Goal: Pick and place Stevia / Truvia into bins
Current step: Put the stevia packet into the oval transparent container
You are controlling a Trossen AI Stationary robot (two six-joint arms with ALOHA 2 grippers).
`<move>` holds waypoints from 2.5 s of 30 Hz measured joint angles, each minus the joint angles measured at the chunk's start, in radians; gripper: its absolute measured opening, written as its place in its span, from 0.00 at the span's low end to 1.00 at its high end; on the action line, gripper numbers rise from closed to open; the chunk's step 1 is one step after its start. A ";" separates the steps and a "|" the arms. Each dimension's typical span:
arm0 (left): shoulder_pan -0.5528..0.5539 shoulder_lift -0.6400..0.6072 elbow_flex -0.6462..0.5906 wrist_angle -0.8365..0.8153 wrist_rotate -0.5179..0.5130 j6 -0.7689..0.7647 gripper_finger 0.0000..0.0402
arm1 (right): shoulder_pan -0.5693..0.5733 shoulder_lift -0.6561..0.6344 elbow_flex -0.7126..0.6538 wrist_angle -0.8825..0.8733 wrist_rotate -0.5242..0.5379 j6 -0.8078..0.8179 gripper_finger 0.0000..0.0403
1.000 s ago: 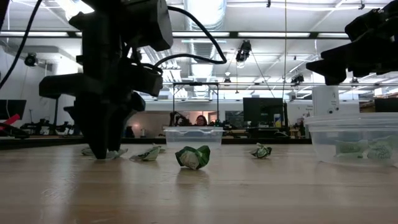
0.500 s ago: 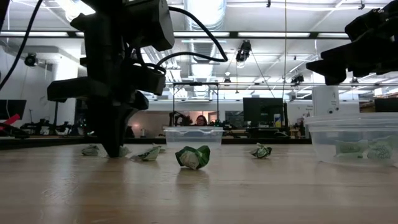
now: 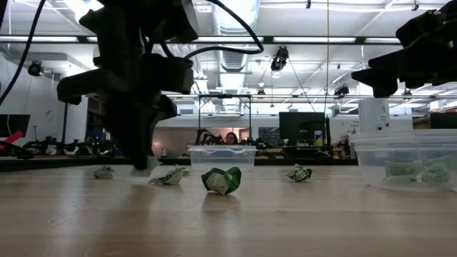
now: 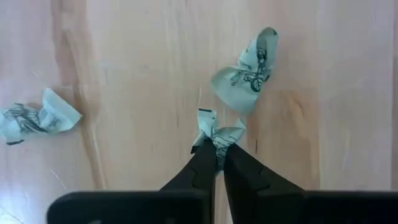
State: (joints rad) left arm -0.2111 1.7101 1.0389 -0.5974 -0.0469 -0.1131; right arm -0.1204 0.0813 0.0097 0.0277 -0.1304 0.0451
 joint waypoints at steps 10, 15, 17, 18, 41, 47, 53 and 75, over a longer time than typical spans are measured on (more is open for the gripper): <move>0.009 -0.009 0.002 0.151 -0.128 0.078 0.01 | 0.000 0.000 0.000 0.000 0.000 0.000 0.63; 0.049 -0.023 0.000 0.235 -0.296 0.079 0.02 | 0.000 0.000 0.000 0.000 0.000 0.000 0.62; 0.069 -0.032 -0.005 0.285 -0.301 0.107 0.02 | 0.000 0.000 0.000 0.000 0.000 0.000 0.61; 0.081 -0.036 -0.009 0.310 -0.301 0.125 0.02 | 0.000 0.000 0.000 0.000 0.000 0.000 0.61; 0.332 -0.060 -0.165 0.876 -0.294 0.050 0.02 | 0.000 0.000 0.000 0.000 0.000 0.000 0.62; 0.343 -0.065 -0.264 1.012 -0.291 0.014 0.02 | 0.000 0.000 0.000 0.000 0.000 0.000 0.63; 0.343 -0.066 -0.327 1.156 -0.273 -0.018 0.02 | 0.000 0.000 0.000 0.000 0.000 0.000 0.62; 0.349 -0.073 -0.351 1.177 -0.271 -0.023 0.02 | 0.000 0.000 0.000 0.000 0.000 0.000 0.62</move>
State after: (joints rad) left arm 0.1375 1.6371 0.6880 0.5794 -0.3180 -0.1362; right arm -0.1204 0.0814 0.0097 0.0277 -0.1306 0.0451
